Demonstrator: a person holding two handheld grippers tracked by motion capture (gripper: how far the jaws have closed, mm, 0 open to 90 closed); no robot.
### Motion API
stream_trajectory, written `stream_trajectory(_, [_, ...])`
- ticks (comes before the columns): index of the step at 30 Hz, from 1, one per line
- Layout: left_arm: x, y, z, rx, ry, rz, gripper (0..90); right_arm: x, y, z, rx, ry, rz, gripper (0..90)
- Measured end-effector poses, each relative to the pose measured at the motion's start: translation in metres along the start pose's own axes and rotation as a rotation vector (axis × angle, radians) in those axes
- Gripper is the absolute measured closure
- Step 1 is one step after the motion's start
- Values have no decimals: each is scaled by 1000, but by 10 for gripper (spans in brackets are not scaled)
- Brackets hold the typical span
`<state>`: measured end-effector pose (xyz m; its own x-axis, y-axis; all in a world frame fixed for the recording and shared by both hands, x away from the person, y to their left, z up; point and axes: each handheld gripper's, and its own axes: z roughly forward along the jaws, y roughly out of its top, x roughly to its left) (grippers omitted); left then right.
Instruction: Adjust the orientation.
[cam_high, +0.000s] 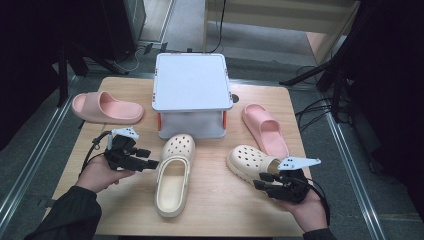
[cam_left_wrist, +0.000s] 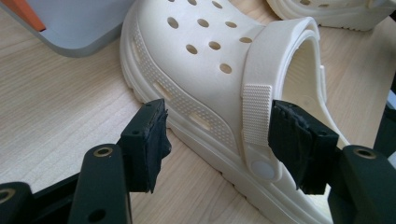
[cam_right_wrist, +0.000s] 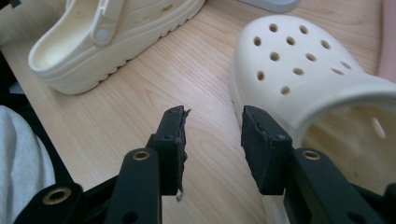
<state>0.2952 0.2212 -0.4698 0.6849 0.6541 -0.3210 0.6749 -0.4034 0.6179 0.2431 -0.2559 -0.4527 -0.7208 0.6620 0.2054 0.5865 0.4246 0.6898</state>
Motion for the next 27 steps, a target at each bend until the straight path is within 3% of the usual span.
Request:
stream_trajectory(9, [2, 1, 0, -3, -3, -2, 375, -14, -11, -9, -4, -38, 30, 586])
stream_trajectory(16, [3, 0, 0, -6, -10, -6, 375, -27, -15, -7, 6, -55, 59, 580])
stream_trajectory(20, [3, 1, 2, 0, -15, -5, 375, -30, -14, 1, 38, -55, 56, 584])
stream_trajectory(24, [2, 1, 3, 10, -22, -13, 388, -33, -11, 11, 55, -19, 35, 640])
stream_trajectory(27, [1, 1, 5, 20, -24, -6, 398, -35, -8, 18, 82, -12, 27, 741])
